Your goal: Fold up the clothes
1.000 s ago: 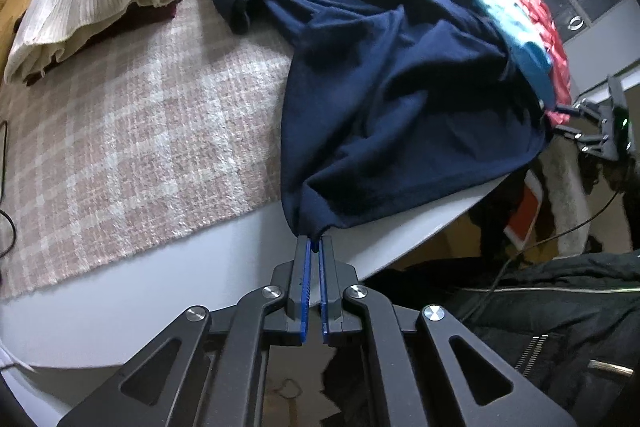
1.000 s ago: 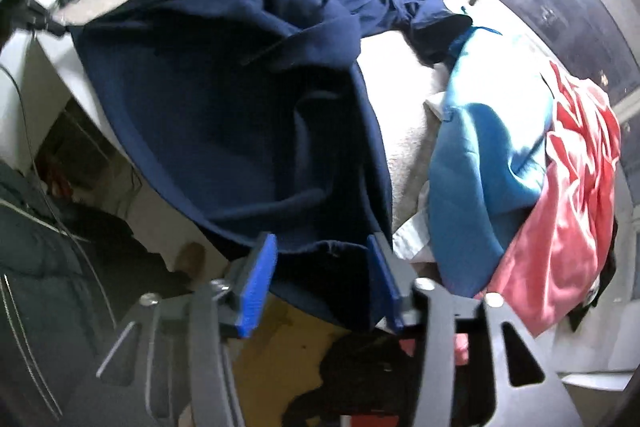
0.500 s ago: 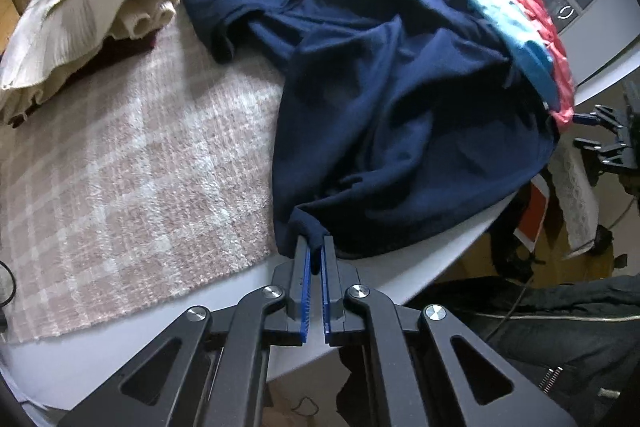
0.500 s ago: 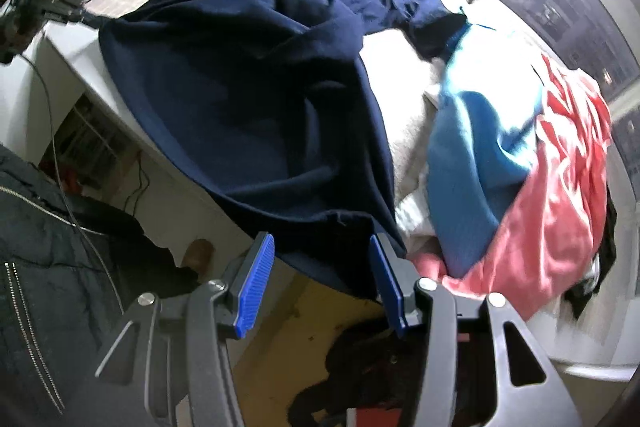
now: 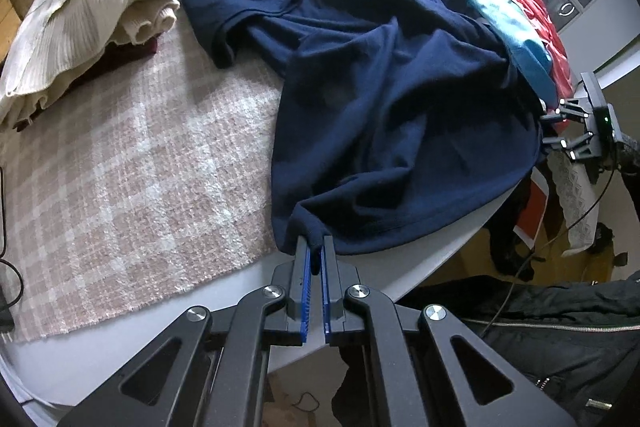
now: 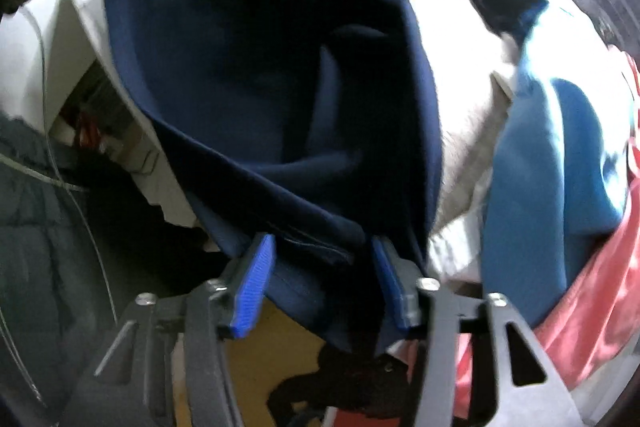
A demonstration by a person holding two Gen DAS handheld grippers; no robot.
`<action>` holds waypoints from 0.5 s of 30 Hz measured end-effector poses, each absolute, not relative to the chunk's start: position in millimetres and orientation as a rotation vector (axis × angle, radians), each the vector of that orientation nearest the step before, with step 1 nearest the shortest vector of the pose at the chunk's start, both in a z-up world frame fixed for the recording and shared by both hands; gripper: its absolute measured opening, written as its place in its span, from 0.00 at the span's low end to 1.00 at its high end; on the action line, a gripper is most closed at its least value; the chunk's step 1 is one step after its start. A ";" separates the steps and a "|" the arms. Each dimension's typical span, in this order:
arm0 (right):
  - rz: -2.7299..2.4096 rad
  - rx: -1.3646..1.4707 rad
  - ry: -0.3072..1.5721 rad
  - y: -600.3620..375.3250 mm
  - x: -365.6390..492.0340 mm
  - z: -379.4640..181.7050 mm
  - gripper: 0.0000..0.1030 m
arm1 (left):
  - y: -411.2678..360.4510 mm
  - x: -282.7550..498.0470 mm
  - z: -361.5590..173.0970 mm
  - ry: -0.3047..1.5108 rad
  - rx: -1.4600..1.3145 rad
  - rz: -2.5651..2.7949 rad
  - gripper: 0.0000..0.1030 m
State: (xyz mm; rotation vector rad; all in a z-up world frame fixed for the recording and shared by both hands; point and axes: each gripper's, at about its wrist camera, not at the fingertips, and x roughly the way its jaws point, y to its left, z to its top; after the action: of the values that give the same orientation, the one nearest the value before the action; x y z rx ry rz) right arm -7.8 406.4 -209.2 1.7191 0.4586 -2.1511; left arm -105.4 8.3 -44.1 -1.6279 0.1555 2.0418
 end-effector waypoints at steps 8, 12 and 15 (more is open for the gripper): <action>-2.585 1.353 -0.008 412.5 13.4 -98.7 0.05 | -20.3 -102.6 31.1 0.044 -1.439 2.203 0.03; -2.837 1.052 -0.323 434.6 40.9 -22.1 0.05 | -40.5 -97.3 101.8 0.049 -1.294 2.309 0.03; -2.895 0.938 -0.492 438.7 77.6 5.9 0.04 | -59.7 -75.6 145.1 0.034 -1.217 2.341 0.03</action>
State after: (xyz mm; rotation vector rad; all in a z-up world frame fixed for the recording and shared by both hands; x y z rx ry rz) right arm 77.6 438.7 5.9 0.9376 -0.4924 -2.8953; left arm -75.6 -59.7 145.1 -1.2166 0.0336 2.3414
